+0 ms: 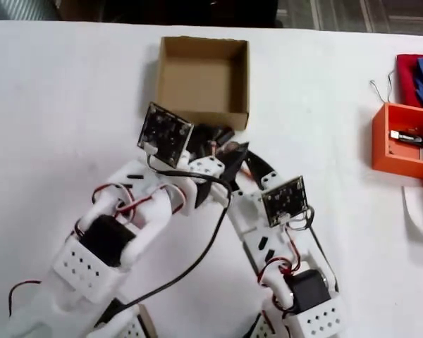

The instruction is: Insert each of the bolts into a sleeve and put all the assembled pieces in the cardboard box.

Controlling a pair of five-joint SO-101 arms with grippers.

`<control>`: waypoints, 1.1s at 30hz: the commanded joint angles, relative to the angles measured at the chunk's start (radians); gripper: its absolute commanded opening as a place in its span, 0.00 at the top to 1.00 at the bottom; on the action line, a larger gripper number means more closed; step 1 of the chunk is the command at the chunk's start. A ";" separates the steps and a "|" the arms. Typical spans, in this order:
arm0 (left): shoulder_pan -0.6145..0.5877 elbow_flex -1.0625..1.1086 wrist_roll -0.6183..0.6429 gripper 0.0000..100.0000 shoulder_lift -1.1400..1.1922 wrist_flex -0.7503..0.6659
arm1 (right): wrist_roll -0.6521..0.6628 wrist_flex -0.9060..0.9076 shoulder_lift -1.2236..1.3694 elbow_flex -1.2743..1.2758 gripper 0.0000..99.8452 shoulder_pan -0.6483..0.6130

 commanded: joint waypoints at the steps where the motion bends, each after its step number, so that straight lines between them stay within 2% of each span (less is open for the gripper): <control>1: -0.017 -0.090 -0.005 0.79 -0.012 0.003 | -0.003 0.001 -0.013 -0.058 0.98 -0.002; 7: -0.150 -0.283 0.075 0.79 -0.012 0.003 | -0.227 0.021 -0.005 -0.058 0.98 0.127; 9: -0.236 -0.351 0.072 0.79 -0.009 0.009 | -0.229 0.027 -0.005 -0.063 0.98 0.151; 12: -0.410 -0.389 0.074 0.79 -0.008 0.094 | -0.227 0.045 0.004 -0.110 0.98 0.166; 16: -0.609 -0.314 0.072 0.79 -0.011 0.298 | -0.226 0.127 0.150 -0.339 0.98 0.171; 20: -0.790 -0.193 0.069 0.79 -0.012 0.391 | -0.226 0.240 0.509 -0.694 0.98 0.171; 24: -0.982 -0.039 -0.026 0.79 -0.008 0.318 | -0.235 0.418 0.872 -1.076 0.98 0.196; 29: -1.002 0.179 -0.170 0.79 -0.005 0.141 | -0.219 0.542 1.225 -1.447 0.98 0.209; 33: -1.000 0.237 -0.198 0.79 0.018 0.077 | -0.203 0.576 1.541 -1.686 0.98 0.199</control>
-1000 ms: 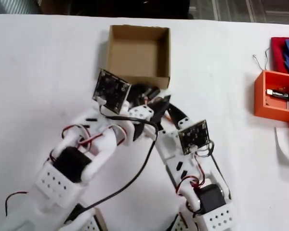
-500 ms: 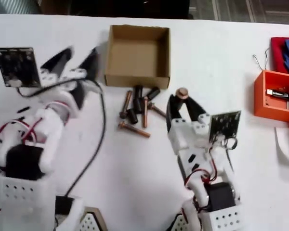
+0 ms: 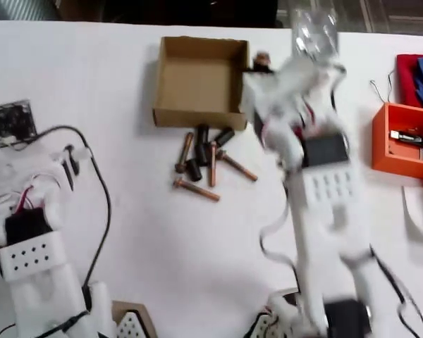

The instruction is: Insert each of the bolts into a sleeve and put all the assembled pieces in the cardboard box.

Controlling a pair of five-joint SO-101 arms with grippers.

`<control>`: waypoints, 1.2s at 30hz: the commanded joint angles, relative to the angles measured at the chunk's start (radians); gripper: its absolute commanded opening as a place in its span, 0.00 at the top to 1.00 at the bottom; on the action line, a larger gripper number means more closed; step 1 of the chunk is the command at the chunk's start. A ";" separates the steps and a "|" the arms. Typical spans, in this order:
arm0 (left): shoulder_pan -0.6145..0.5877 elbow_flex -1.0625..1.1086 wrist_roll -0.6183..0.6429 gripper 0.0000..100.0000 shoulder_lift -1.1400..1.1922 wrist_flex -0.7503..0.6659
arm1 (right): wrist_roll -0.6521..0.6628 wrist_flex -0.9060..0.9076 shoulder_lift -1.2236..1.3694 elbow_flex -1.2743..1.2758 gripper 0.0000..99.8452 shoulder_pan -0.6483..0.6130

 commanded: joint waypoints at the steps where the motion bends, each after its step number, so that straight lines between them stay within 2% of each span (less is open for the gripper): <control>1: -0.012 -0.007 -0.020 0.79 0.044 -0.044 | 0.008 0.048 0.280 -0.295 0.98 0.007; 6: -0.012 -0.197 -0.054 0.79 0.350 0.026 | 0.006 0.165 0.641 -0.718 0.98 0.008; 10: -0.017 -0.410 -0.048 0.79 0.643 0.137 | 0.005 0.228 0.917 -1.062 0.98 0.002; 16: -0.006 -0.504 -0.002 0.79 0.812 0.130 | 0.011 0.259 1.230 -1.370 0.98 0.012; 20: 0.034 -0.452 -0.044 0.79 0.852 0.052 | 0.032 0.220 1.334 -1.404 0.98 0.018; 27: 0.054 -0.300 -0.043 0.79 0.876 -0.149 | 0.055 0.193 1.362 -1.402 0.98 0.028; 36: 0.054 -0.291 -0.043 0.79 0.881 -0.163 | 0.060 0.174 1.380 -1.364 0.98 0.038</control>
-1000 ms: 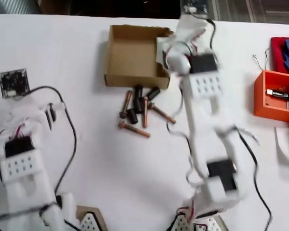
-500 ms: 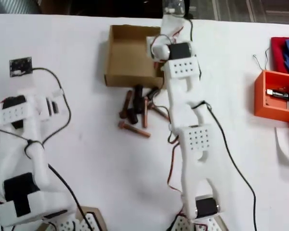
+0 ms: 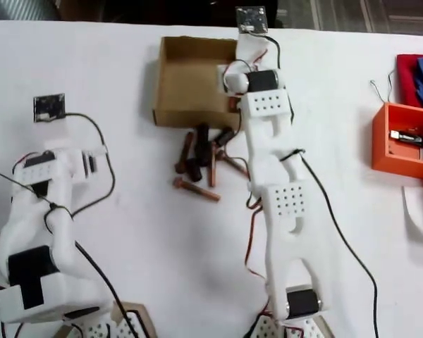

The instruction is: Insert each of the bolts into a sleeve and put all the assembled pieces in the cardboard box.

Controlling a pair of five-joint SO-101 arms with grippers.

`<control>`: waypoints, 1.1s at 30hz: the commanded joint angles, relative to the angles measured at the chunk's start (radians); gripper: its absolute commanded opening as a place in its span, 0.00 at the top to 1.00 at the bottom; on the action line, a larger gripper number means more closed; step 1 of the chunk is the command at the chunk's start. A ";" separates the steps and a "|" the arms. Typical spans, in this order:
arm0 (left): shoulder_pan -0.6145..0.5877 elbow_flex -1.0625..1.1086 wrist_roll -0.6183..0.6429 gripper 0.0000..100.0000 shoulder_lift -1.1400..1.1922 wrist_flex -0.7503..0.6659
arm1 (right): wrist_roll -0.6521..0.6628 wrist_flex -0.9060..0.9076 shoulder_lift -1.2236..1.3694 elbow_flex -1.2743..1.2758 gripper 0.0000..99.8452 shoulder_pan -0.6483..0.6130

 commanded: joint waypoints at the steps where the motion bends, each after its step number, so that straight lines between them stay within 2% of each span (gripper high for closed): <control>1: 0.012 0.001 -0.005 0.79 -0.006 -0.015 | 0.008 -0.030 -0.019 -0.026 0.98 0.012; 33: 0.023 0.018 -0.005 0.79 -0.006 -0.015 | -0.028 -0.111 0.064 -0.025 0.98 -0.013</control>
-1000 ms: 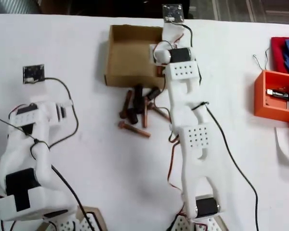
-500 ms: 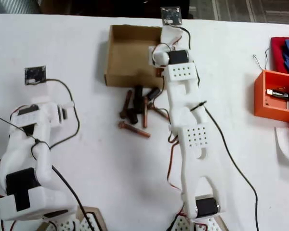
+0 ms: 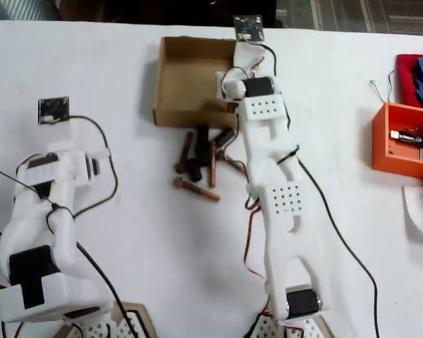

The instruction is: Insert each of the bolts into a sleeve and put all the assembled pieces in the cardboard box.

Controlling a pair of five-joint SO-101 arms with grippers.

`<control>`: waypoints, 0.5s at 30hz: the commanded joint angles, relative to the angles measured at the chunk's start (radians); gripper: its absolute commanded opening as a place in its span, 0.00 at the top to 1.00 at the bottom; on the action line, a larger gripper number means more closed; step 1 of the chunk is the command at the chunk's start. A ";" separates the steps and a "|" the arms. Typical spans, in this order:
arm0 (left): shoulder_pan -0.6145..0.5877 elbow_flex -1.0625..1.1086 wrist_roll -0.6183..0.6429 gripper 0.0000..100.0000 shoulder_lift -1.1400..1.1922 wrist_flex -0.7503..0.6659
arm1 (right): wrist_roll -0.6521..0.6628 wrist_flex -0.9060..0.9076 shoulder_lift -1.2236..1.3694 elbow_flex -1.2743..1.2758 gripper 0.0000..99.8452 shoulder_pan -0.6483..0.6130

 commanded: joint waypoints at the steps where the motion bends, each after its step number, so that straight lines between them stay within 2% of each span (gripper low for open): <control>1: 0.009 -0.001 -0.005 0.79 -0.006 -0.012 | -0.049 -0.028 -0.016 -0.025 0.98 -0.008; 15: 0.009 -0.001 -0.005 0.79 -0.008 -0.012 | -0.011 -0.031 -0.016 -0.025 0.98 -0.036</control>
